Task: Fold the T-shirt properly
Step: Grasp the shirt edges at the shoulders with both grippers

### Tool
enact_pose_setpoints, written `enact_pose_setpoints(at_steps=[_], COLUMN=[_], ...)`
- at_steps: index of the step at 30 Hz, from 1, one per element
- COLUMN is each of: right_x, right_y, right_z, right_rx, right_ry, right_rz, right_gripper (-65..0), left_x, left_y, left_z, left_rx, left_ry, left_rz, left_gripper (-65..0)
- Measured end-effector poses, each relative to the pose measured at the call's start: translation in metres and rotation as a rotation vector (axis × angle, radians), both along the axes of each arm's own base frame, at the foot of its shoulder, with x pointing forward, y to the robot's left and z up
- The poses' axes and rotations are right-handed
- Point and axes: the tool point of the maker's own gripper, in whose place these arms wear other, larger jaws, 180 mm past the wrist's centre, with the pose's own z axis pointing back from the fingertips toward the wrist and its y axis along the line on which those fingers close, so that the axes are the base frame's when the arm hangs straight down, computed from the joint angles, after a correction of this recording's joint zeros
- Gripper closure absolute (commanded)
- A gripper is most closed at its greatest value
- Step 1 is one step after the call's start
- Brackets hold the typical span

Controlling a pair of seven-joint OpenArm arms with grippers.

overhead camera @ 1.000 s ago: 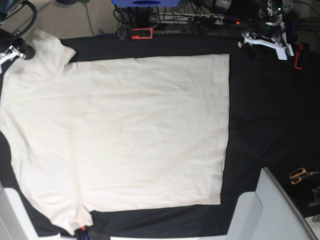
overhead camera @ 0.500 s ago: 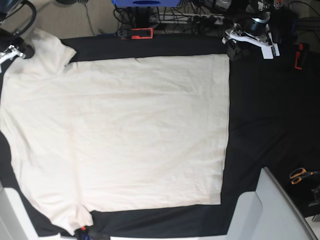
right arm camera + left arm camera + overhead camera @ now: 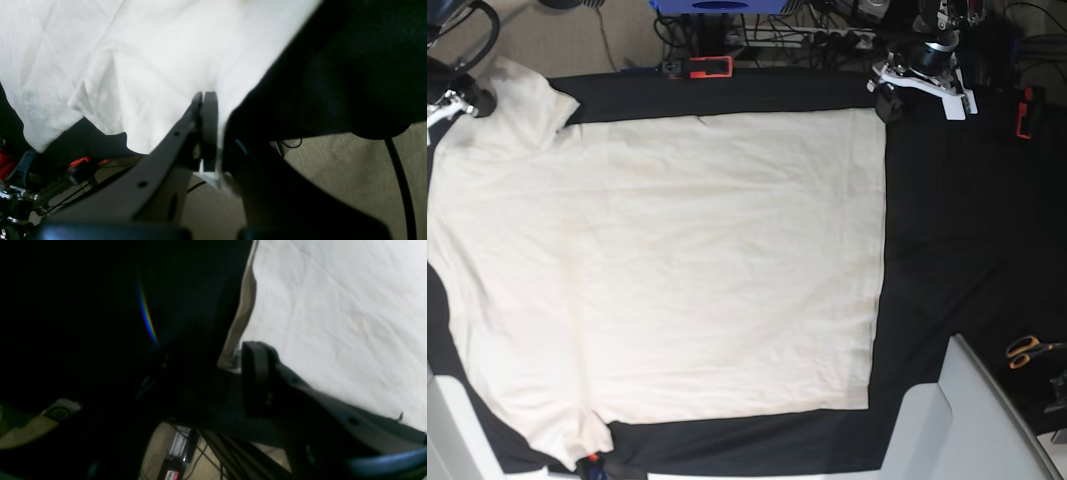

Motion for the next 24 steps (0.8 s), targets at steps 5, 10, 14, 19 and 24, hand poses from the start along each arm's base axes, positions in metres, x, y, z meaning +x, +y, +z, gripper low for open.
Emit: enact_pose_setpoints(at_steps=[5,10,14,19,24], right_x=[0.000,0.000,0.000,0.000,0.000], right_y=[0.001,0.001,0.001,0.001,0.001], right_z=[0.000,0.000,0.000,0.000,0.000], right_rx=[0.002,0.002,0.002,0.002,0.002], right_ry=[0.000,0.000,0.000,0.000,0.000], right_rz=[0.000,0.000,0.000,0.000,0.000], right_gripper=[-0.2,-0.2,-0.2,-0.2,-0.2], left_x=[0.006,0.015,0.028,0.037,0.040], left_y=[-0.001,-0.007,-0.023,-0.041,-0.045], left_z=[0.000,-0.001,-0.005,-0.007,-0.006], left_rx=[-0.005,-0.015,-0.047,-0.073,-0.083], left_ry=[-0.007,-0.023,-0.045,-0.062,-0.065], left_rz=[-0.003,-0.013,-0.032,-0.068,-0.068], left_gripper=[-27.6,-27.6,-27.6,-27.6,-27.5])
